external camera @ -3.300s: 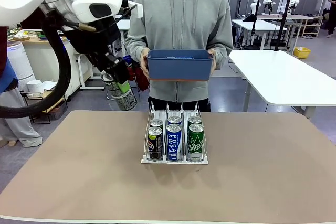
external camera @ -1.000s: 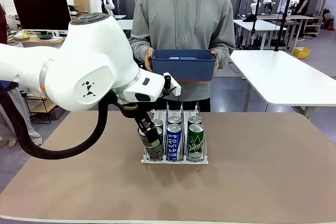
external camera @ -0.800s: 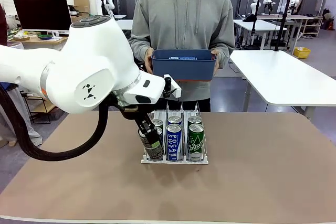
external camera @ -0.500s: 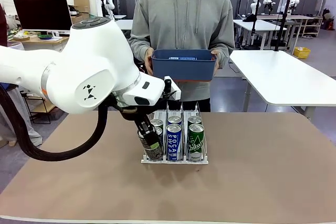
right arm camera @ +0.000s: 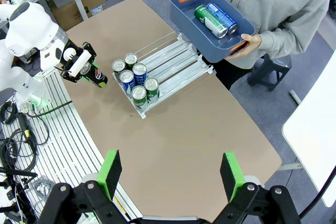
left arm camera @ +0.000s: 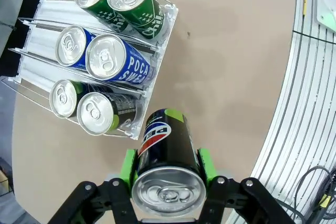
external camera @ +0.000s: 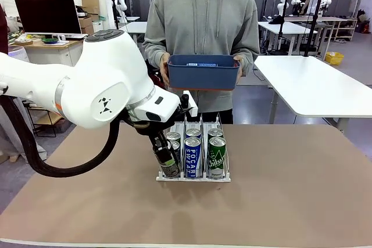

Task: Fill the beverage cans into the dispenser.
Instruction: Place the picked Pepsi coke in the line of the Automatic Can Dispenser with the same cans.

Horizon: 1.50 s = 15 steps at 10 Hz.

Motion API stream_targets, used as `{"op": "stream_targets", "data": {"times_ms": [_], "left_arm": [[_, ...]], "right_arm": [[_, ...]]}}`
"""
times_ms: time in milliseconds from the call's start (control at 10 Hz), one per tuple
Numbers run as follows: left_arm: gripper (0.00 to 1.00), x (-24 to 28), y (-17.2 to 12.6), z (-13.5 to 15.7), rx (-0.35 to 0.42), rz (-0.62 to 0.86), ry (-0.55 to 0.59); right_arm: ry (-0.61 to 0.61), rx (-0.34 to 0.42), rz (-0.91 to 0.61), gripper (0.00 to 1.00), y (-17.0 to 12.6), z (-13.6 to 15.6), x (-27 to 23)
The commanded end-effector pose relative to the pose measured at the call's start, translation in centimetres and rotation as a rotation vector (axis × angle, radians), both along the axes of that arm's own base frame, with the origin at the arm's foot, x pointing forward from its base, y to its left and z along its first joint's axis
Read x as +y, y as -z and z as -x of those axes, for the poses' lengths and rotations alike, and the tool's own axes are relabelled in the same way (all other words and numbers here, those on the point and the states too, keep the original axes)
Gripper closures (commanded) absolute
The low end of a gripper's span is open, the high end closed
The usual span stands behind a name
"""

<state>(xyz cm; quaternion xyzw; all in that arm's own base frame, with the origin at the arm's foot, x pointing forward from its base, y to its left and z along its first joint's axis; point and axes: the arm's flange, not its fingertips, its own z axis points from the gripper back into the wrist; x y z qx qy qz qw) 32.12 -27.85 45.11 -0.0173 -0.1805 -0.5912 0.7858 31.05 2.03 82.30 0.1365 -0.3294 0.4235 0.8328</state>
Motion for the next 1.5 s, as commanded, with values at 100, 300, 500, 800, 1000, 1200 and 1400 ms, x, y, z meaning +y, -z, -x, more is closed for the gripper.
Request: {"op": "stream_targets", "data": {"times_ms": [100,300,500,800,1000,1200,1400], "left_arm": [[0.42,-0.1,0.5,-1.4,-0.034,-0.002,0.012],[0.42,0.0,0.8,-2.2,-0.048,0.018,-0.001],[0.42,0.3,1.6,-3.6,-0.032,0.033,-0.027],[0.42,0.7,2.3,-5.0,-0.018,0.065,-0.066],[0.42,0.7,2.5,-6.2,-0.027,0.088,-0.083],[0.42,0.7,2.5,-7.3,-0.04,0.103,-0.117],[0.42,1.1,2.7,-8.0,-0.043,0.082,-0.147]], "right_arm": [[-0.01,-0.004,-0.022,0.0,0.4,0.2,0.2],[-0.01,-0.004,-0.022,0.0,0.4,0.2,0.2],[-0.01,-0.004,-0.022,0.0,0.4,0.2,0.2],[-0.01,-0.004,-0.022,0.0,0.4,0.2,0.2],[-0.01,-0.004,-0.022,0.0,0.4,0.2,0.2],[-0.01,-0.004,-0.022,0.0,0.4,0.2,0.2],[-0.01,-0.004,-0.022,0.0,0.4,0.2,0.2]]}}
